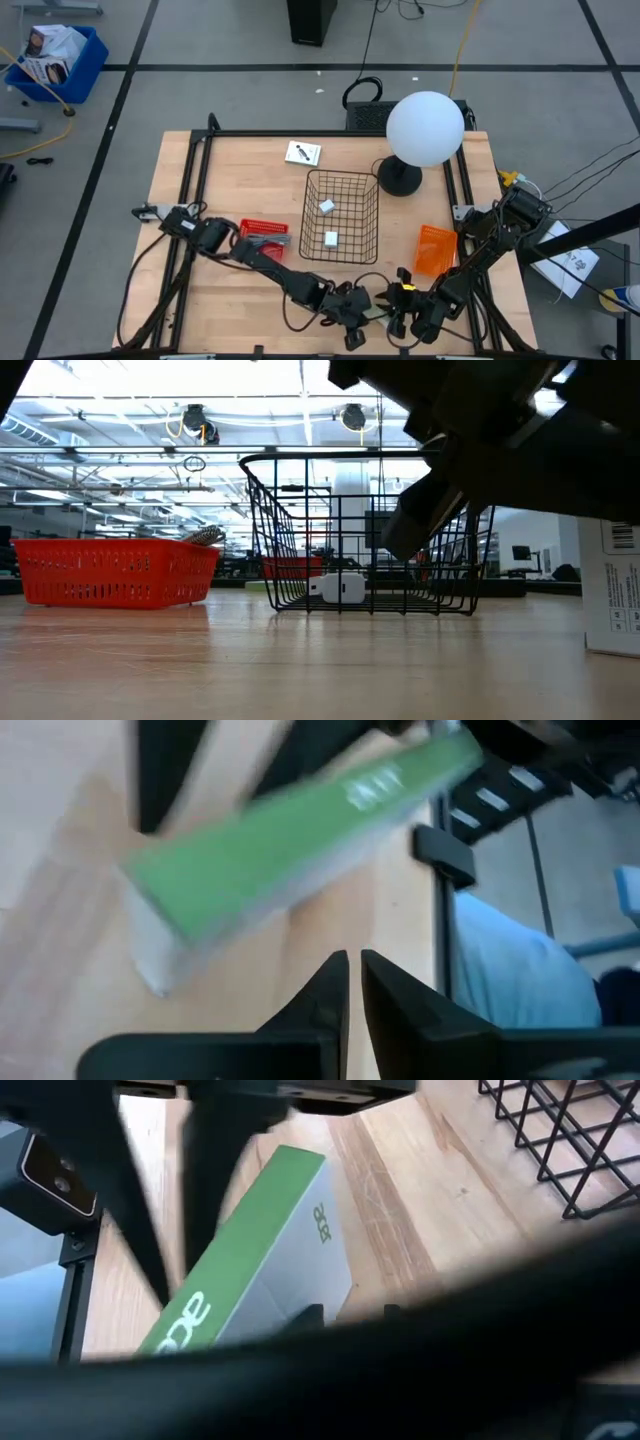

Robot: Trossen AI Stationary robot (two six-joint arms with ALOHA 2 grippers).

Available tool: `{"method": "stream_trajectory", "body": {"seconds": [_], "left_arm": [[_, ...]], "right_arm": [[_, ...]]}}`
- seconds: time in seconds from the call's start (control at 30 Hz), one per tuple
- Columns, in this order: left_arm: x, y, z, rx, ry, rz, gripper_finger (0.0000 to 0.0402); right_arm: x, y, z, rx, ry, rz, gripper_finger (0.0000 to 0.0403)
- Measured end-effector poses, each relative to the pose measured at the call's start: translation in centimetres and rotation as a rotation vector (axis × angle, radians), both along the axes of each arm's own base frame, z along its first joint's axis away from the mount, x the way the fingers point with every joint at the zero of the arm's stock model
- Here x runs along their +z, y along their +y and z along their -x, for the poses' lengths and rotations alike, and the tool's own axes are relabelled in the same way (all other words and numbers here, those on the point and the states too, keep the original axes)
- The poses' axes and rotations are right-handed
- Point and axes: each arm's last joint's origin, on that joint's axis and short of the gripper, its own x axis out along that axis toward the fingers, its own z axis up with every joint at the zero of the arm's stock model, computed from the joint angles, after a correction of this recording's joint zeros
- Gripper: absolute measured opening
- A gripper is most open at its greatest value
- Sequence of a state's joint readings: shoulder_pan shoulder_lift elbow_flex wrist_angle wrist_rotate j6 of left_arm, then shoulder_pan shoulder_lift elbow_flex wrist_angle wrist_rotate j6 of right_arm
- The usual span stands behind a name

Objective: Pick and place items into bin
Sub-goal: Put the bottom card reader box into the orange basket

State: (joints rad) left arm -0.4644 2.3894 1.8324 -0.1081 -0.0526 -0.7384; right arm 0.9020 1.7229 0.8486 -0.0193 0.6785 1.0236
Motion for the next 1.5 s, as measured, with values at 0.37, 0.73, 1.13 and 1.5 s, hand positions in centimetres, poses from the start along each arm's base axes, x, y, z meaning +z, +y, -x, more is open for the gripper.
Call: {"method": "stream_trajectory", "body": {"seconds": [0.37, 0.73, 1.13, 1.5], "left_arm": [[0.1, -0.8, 0.4, -0.019, 0.003, -0.004, 0.0035], [0.2, -0.7, 0.5, -0.023, 0.001, -0.010, 0.0035], [0.2, -0.8, 0.5, -0.029, -0.003, -0.017, 0.0035], [0.1, -0.6, 0.5, -0.016, 0.003, -0.041, 0.0035]], "right_arm": [[0.3, 0.0, 0.0, 0.012, -0.003, 0.007, 0.0100], [1.8, -0.4, 0.2, 0.039, -0.022, 0.026, 0.0100], [3.5, -1.7, 1.0, 0.008, 0.009, 0.031, 0.0100], [6.9, -2.6, 1.3, 0.110, 0.009, -0.122, 0.0100]]}}
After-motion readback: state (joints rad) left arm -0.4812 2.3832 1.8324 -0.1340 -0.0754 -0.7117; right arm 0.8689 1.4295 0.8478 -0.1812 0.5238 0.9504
